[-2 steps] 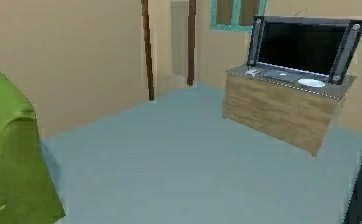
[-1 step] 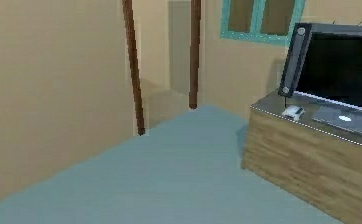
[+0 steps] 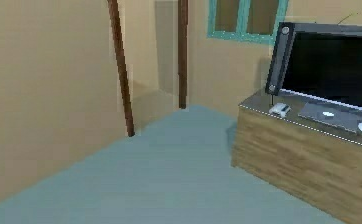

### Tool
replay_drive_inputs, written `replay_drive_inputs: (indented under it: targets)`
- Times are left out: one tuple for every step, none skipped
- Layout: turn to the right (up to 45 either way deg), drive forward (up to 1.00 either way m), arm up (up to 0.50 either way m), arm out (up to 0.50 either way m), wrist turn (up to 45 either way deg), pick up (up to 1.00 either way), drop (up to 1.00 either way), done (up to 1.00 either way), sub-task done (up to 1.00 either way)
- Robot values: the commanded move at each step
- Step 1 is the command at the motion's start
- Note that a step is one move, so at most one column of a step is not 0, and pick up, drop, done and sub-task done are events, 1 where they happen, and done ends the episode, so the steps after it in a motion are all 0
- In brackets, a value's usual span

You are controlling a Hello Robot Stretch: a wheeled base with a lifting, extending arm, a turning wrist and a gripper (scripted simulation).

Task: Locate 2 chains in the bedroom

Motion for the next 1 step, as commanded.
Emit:
replay_drive_inputs:
  targets:
    - [0.0, 1.00, 0.00, 0.00, 0.0, 0.00, 0.00, 0.00, 0.00]
